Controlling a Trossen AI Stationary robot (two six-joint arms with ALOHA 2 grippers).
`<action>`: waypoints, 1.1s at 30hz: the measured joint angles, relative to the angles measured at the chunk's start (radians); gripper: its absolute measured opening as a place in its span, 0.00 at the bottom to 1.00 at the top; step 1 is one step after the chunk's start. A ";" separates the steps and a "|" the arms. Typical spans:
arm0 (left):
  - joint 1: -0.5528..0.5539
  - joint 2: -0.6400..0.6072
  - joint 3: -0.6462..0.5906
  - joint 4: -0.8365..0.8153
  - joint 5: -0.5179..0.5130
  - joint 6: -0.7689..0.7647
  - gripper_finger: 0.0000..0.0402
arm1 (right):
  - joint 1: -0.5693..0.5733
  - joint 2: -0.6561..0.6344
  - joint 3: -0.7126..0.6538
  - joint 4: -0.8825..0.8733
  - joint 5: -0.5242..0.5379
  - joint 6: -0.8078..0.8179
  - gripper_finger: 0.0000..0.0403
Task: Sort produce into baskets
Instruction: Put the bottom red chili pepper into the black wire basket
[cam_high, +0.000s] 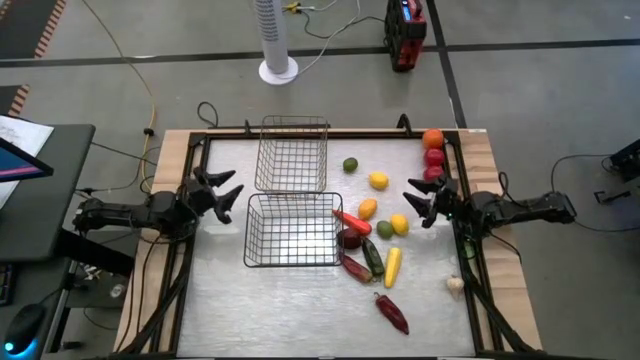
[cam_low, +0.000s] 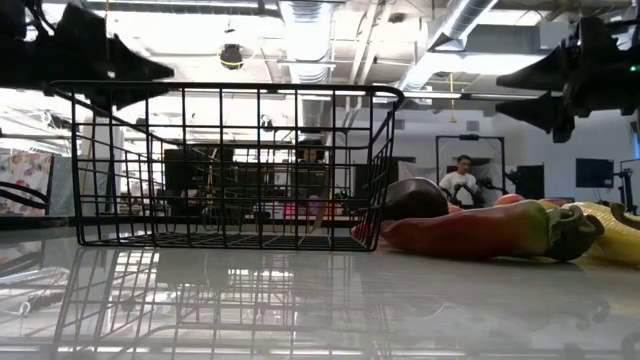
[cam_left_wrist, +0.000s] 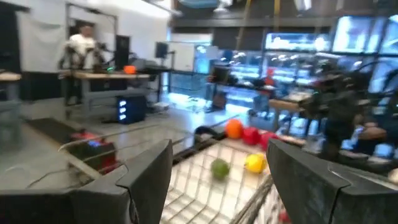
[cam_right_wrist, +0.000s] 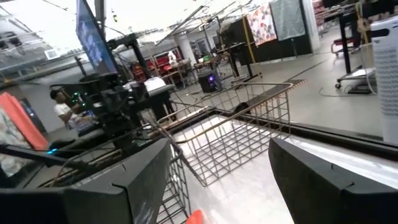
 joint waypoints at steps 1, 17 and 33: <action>0.000 -0.001 0.003 0.019 0.003 0.012 0.62 | -0.007 0.000 0.000 0.000 0.000 0.000 0.75; 0.001 0.128 0.127 0.130 0.063 0.035 0.62 | -0.098 0.058 0.096 -0.005 -0.071 -0.058 0.75; -0.018 0.607 0.298 0.123 0.124 0.058 0.62 | 0.014 0.733 0.495 -0.395 -0.138 0.121 0.75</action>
